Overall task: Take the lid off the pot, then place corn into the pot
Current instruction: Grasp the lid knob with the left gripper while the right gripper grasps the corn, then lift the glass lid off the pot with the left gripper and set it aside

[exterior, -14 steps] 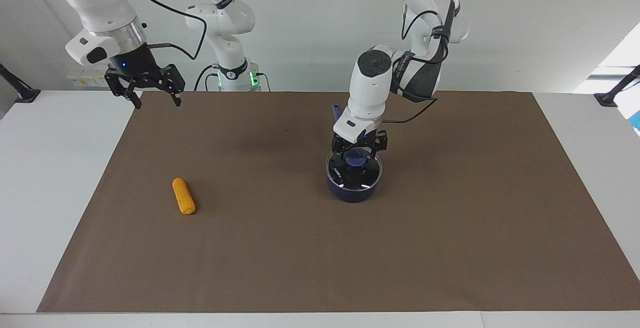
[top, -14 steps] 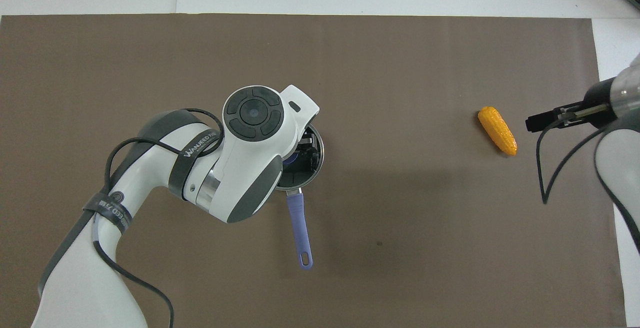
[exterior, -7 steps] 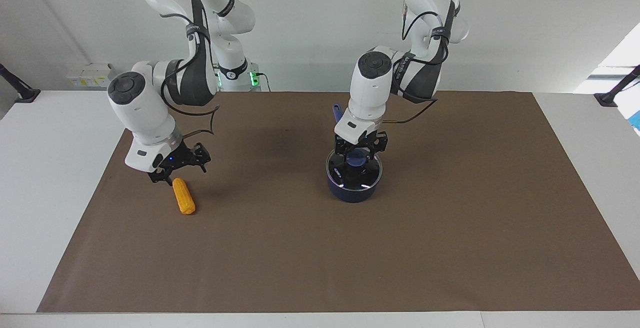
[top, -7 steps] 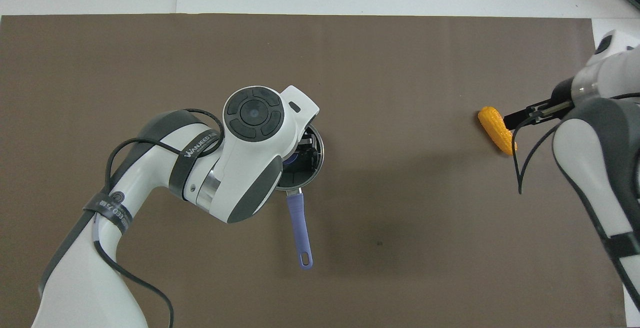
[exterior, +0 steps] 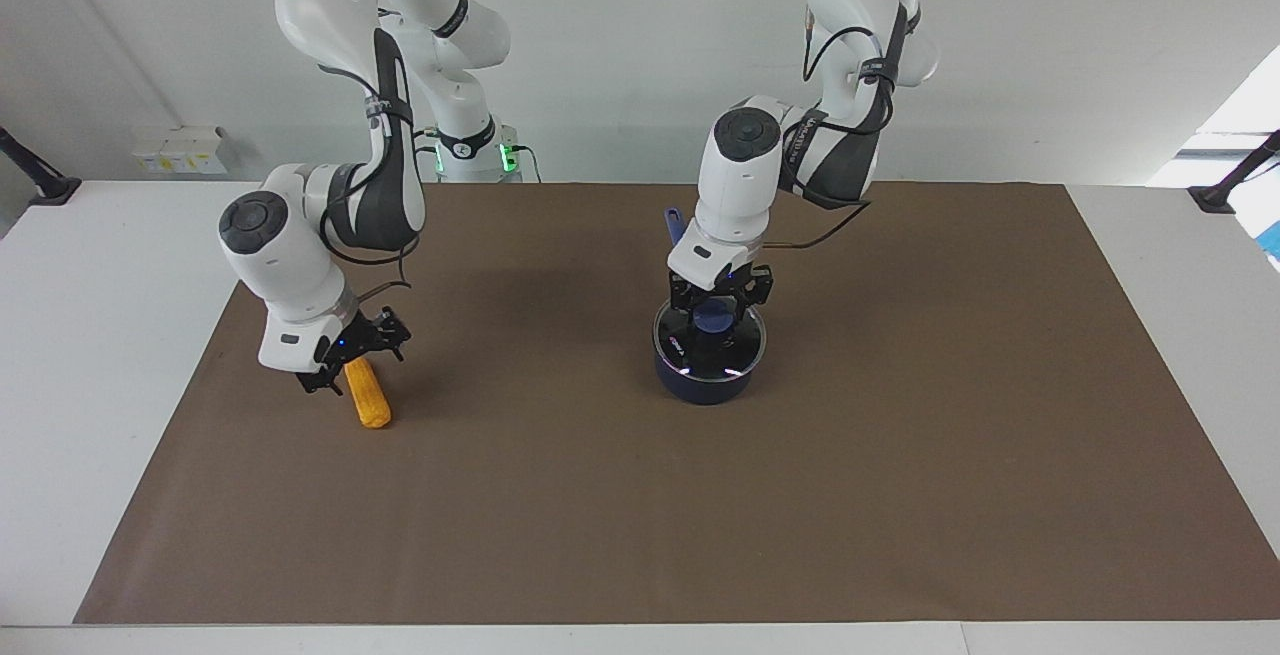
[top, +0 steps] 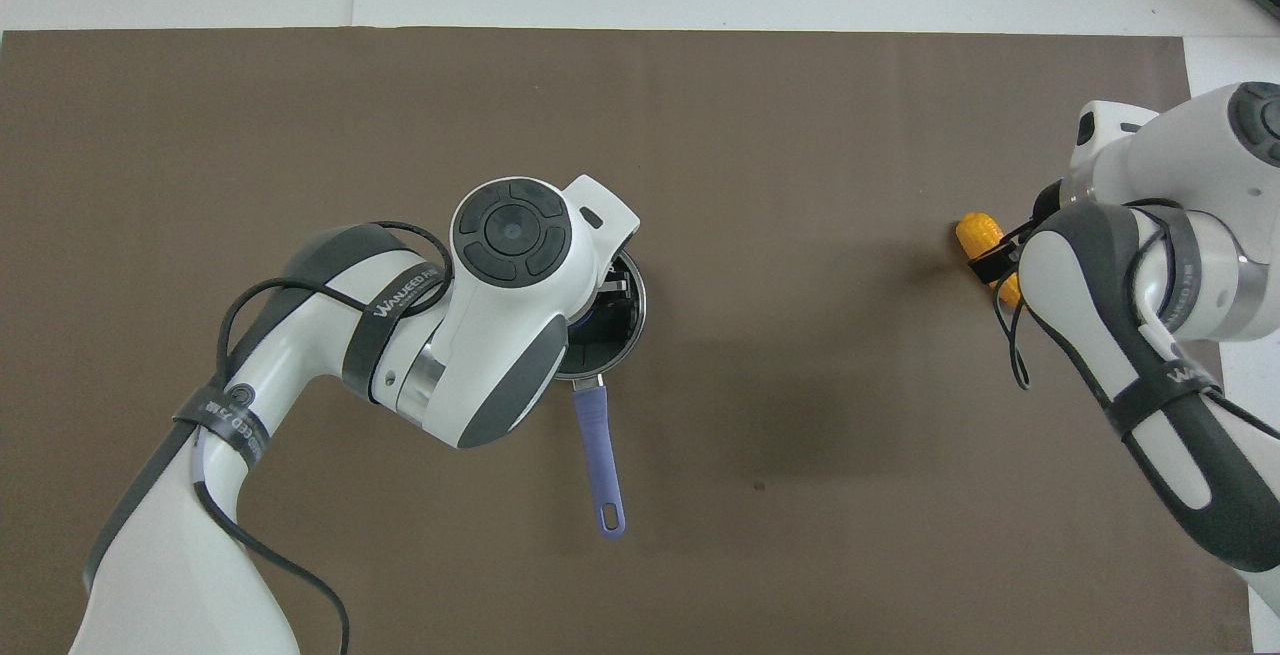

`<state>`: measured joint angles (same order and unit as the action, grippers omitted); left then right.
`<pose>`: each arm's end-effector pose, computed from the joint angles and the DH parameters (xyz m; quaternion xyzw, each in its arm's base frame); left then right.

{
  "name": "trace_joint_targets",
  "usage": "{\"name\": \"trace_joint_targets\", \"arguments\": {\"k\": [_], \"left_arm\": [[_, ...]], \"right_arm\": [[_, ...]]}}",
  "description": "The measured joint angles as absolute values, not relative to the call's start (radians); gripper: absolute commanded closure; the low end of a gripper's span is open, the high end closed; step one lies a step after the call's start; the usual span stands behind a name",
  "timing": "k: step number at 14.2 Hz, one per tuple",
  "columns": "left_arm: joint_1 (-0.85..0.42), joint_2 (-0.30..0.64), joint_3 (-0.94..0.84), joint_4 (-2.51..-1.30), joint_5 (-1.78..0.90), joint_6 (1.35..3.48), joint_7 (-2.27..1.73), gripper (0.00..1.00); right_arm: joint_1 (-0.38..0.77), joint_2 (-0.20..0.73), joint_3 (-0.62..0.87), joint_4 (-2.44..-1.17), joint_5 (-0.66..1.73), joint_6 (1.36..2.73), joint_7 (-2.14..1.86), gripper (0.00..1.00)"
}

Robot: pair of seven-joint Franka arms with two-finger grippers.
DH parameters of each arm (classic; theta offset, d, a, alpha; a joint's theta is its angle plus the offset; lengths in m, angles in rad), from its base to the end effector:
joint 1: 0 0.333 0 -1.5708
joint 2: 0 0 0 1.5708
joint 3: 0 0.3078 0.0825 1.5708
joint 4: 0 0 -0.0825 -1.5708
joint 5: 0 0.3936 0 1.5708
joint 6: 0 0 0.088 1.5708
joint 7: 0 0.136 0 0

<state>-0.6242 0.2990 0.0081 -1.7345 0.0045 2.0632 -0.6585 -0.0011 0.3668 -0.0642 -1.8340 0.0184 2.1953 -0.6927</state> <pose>0.5310 -0.3759 0.3677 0.9997 0.0200 0.0138 0.0063 0.6401 -0.0390 0.2895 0.9522 0.3054 -0.0037 0.0029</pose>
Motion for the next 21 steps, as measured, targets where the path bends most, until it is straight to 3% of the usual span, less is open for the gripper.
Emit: {"name": "trace_joint_targets", "arguments": {"k": [3,10,13,17,18,19,20,21], "left_arm": [[-0.626,0.298,0.004,-1.734,0.004,2.069,-0.728,1.0],[-0.616,0.264,0.032,-1.647,0.005,1.973,-0.673,1.0],[-0.548,0.196,0.044,-1.639,0.004,1.904,-0.561,1.0],[-0.423,0.163,0.049,-1.652,0.004,1.865,-0.395,1.0],[-0.391,0.164,0.049,-1.661,0.004,1.865,-0.347,1.0],[-0.355,0.163,0.05,-1.674,0.004,1.865,-0.292,1.0],[-0.32,0.163,0.05,-1.687,0.004,1.867,-0.242,1.0],[-0.284,0.162,0.051,-1.699,0.003,1.87,-0.193,1.0]], "right_arm": [[-0.03,0.412,-0.065,-1.834,0.018,2.229,-0.747,0.0],[-0.038,0.416,-0.063,-1.843,0.018,2.231,-0.759,0.0],[-0.038,0.416,-0.063,-1.844,0.018,2.236,-0.759,0.28],[-0.032,0.416,-0.061,-1.844,0.018,2.24,-0.759,0.4],[-0.032,0.416,-0.061,-1.844,0.018,2.242,-0.759,0.53],[-0.032,0.416,-0.061,-1.844,0.018,2.244,-0.759,0.72],[-0.032,0.416,-0.061,-1.844,0.018,2.245,-0.76,1.0],[-0.032,0.416,-0.061,-1.844,0.018,2.245,-0.76,1.0]]}}
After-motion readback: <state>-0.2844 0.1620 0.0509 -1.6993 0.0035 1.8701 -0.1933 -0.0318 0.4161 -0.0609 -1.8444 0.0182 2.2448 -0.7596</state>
